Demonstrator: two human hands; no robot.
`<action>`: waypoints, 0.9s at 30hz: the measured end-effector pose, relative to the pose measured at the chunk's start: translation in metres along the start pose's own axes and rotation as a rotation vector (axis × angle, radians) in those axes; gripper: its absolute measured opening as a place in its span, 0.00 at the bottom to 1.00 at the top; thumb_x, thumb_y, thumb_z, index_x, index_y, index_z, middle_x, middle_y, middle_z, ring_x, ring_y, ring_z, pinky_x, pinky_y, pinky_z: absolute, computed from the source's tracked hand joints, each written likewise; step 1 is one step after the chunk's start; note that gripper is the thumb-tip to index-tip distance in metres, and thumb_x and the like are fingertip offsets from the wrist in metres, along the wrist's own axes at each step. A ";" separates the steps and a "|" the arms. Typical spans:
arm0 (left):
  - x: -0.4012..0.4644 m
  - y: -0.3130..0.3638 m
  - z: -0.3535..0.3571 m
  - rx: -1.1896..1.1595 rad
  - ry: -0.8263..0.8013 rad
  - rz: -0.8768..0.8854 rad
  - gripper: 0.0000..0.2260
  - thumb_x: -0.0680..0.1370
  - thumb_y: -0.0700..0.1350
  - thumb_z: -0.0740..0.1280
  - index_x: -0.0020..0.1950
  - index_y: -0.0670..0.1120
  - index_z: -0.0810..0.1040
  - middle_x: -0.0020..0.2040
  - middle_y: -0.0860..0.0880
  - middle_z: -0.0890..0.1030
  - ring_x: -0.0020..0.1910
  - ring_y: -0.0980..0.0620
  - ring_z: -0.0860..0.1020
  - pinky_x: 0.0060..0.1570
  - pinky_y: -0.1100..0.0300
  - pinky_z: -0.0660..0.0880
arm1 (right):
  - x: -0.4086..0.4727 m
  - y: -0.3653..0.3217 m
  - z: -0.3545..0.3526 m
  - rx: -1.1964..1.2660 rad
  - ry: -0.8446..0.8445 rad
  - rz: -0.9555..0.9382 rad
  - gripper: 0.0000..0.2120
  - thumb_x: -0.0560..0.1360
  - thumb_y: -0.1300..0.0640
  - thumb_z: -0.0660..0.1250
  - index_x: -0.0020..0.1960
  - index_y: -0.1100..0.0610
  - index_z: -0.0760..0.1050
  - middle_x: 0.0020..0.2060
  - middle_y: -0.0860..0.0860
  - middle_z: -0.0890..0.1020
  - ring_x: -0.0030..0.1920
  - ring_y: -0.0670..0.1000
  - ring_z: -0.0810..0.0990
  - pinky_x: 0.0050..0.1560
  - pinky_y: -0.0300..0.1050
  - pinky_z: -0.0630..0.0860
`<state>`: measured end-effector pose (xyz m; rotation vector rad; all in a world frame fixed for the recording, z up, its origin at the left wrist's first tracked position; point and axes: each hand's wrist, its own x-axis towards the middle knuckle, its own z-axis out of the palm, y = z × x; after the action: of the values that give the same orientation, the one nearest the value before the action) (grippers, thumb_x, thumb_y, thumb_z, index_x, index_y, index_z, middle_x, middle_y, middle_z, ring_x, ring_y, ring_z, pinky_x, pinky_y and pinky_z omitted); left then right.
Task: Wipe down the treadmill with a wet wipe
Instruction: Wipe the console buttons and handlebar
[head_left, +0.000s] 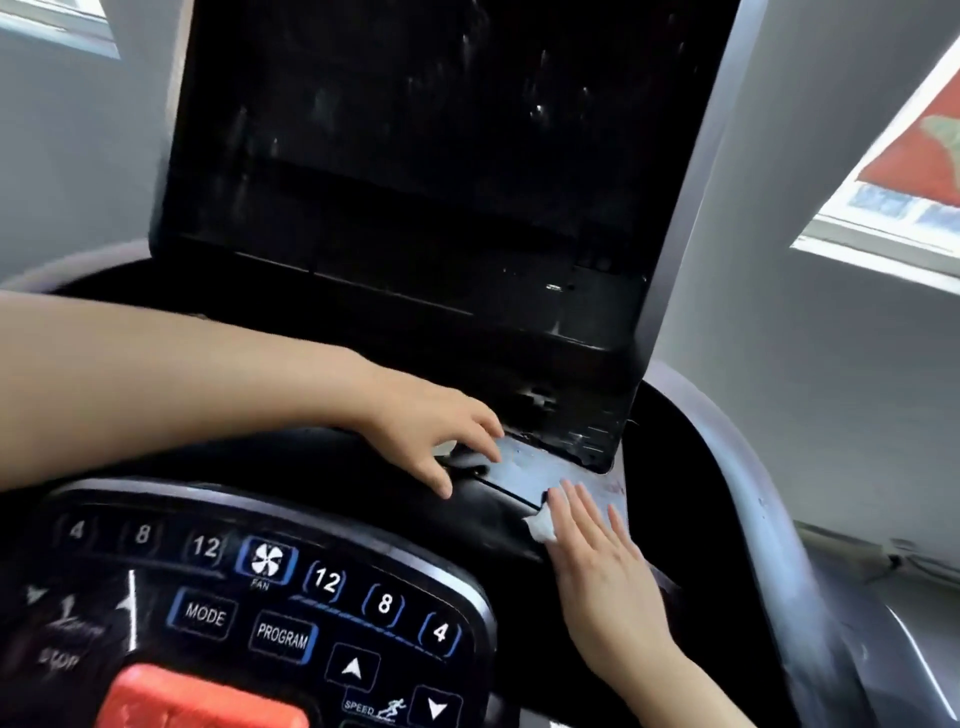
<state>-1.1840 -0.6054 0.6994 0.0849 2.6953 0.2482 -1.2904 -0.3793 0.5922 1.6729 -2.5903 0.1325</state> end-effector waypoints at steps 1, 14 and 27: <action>-0.013 -0.004 0.010 -0.016 0.045 -0.006 0.28 0.76 0.53 0.68 0.74 0.54 0.63 0.75 0.55 0.57 0.72 0.57 0.58 0.70 0.66 0.55 | 0.012 -0.012 -0.002 0.028 0.011 -0.005 0.31 0.80 0.45 0.34 0.74 0.58 0.60 0.72 0.54 0.67 0.73 0.50 0.62 0.74 0.41 0.46; -0.050 -0.021 0.065 0.052 0.368 0.014 0.29 0.76 0.70 0.43 0.65 0.58 0.72 0.67 0.60 0.68 0.64 0.62 0.65 0.60 0.66 0.65 | 0.026 -0.017 -0.006 0.019 0.060 0.113 0.38 0.76 0.41 0.28 0.75 0.57 0.59 0.74 0.49 0.60 0.75 0.46 0.57 0.71 0.39 0.47; -0.049 -0.067 0.066 0.338 0.415 0.383 0.34 0.61 0.65 0.71 0.64 0.54 0.73 0.62 0.51 0.77 0.58 0.52 0.77 0.58 0.55 0.73 | -0.004 -0.046 0.006 -0.003 0.026 0.365 0.33 0.81 0.43 0.31 0.75 0.61 0.58 0.71 0.51 0.60 0.72 0.55 0.64 0.71 0.40 0.46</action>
<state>-1.1129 -0.6655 0.6483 0.7272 3.0881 -0.0956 -1.2470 -0.3949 0.5875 1.1712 -2.8435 0.1630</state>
